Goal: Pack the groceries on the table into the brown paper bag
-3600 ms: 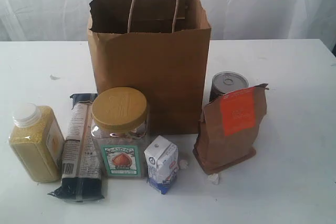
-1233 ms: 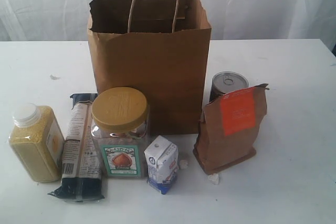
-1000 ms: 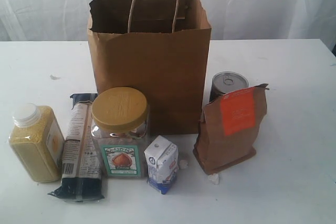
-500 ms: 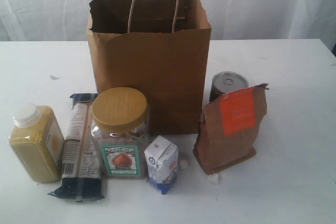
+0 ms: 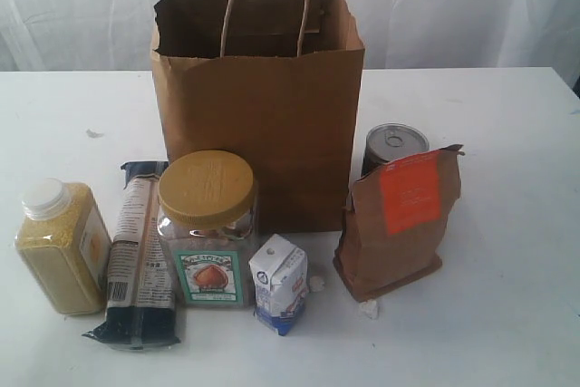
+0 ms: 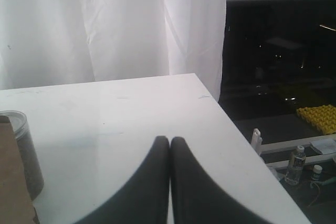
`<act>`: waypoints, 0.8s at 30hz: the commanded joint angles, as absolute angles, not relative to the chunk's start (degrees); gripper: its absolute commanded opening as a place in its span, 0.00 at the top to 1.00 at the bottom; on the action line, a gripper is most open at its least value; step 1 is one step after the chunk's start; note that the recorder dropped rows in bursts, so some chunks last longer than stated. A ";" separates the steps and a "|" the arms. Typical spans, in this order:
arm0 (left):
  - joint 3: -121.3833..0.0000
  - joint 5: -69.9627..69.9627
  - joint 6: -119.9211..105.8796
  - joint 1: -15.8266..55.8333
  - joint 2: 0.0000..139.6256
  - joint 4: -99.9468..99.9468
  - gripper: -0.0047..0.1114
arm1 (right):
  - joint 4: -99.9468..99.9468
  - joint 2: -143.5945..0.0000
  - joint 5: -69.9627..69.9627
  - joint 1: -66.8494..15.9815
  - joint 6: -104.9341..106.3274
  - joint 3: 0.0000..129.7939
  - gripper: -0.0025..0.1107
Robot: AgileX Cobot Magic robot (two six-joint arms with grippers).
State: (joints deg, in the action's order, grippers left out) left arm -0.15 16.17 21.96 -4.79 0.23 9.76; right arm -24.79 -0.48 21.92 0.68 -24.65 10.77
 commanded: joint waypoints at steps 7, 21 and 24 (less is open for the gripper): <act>-4.73 30.84 24.84 -4.42 0.36 7.98 0.96 | -25.15 -0.70 21.80 0.62 -24.79 10.73 0.98; -22.62 -4.24 57.63 1.60 14.90 -51.88 0.96 | -25.15 -0.70 21.80 0.62 -24.16 10.73 0.98; -22.62 -14.83 50.34 5.33 21.62 -47.63 0.96 | -25.15 -0.70 21.80 0.62 -24.16 10.73 0.98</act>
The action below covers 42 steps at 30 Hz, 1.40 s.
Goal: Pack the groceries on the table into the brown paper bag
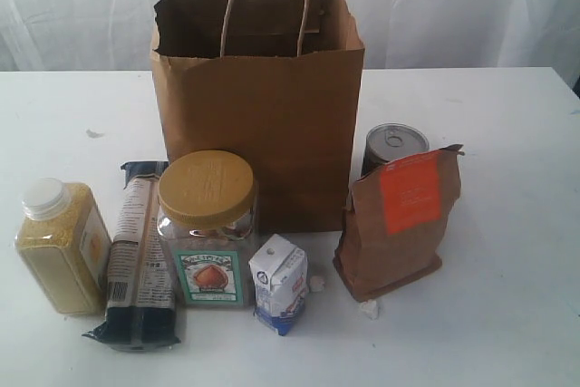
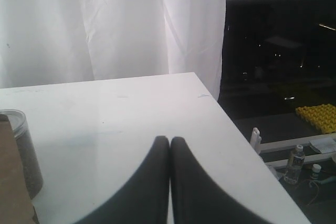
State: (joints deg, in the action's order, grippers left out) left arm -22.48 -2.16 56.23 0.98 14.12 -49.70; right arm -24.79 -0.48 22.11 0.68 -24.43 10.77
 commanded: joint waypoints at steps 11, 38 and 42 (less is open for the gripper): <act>-32.18 -36.25 -8.79 11.54 41.38 4.43 0.96 | -25.15 -0.70 21.80 0.62 -24.16 10.73 0.98; -37.29 -26.54 -21.43 11.54 52.49 29.30 0.13 | -25.15 -0.70 21.80 0.62 -24.16 10.73 0.98; -37.29 -21.28 -21.43 11.54 55.54 29.08 0.13 | -25.15 -0.70 21.80 0.62 -24.16 10.73 0.98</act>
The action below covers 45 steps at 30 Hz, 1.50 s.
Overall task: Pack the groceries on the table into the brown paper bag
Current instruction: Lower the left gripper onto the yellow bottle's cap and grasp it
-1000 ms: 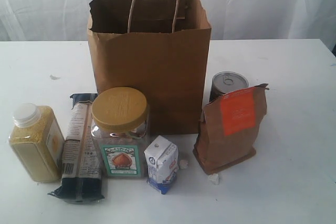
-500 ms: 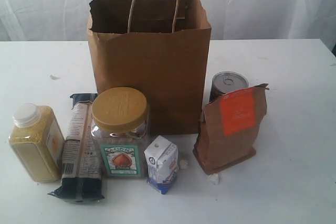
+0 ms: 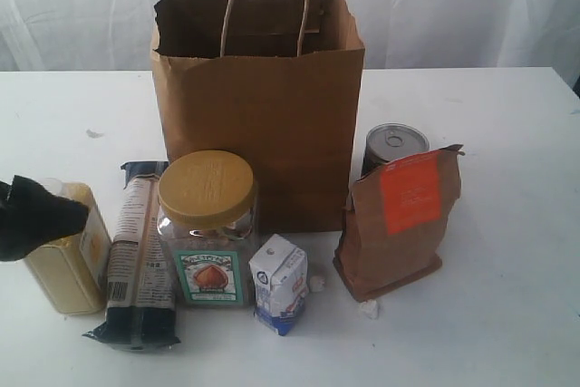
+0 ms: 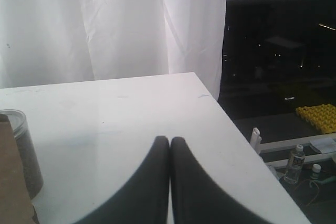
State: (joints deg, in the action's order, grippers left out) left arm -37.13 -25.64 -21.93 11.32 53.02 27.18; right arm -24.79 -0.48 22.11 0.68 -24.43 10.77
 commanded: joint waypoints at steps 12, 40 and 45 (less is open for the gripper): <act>-37.29 -12.91 -21.43 11.54 64.50 28.27 0.13 | -25.15 -0.70 21.80 0.62 -24.16 10.73 0.98; -37.29 -11.52 -21.43 11.54 68.92 19.76 0.58 | -25.15 -0.70 21.80 0.62 -24.16 10.73 0.98; -37.29 -12.44 -21.43 11.54 68.92 16.87 0.86 | -25.15 -0.70 21.80 0.62 -24.16 10.73 0.98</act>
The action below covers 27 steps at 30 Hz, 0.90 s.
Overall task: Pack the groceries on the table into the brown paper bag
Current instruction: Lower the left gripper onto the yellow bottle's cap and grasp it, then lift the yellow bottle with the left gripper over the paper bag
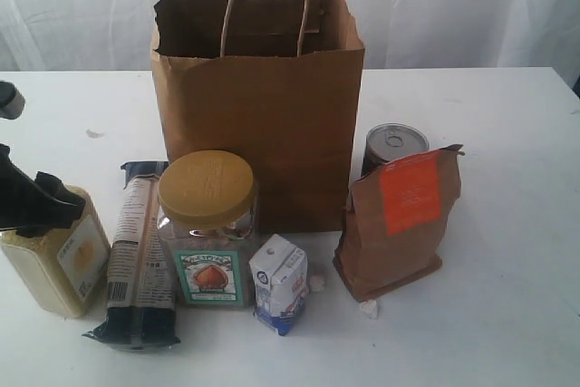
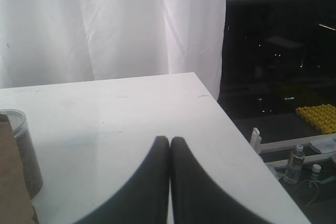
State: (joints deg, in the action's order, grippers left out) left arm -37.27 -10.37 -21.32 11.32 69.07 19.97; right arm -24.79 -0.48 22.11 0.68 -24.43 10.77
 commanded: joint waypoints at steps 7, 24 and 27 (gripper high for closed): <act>-37.29 -16.32 -21.43 11.43 67.05 12.14 0.96 | -25.15 -0.70 21.80 0.62 -24.16 10.73 0.98; -37.29 -26.74 -17.63 11.43 52.45 5.72 0.96 | -25.15 -0.70 21.80 0.62 -24.16 10.73 0.98; -37.29 -26.82 -17.63 11.43 52.45 5.72 0.96 | -25.15 -0.70 21.80 0.62 -24.16 10.73 0.98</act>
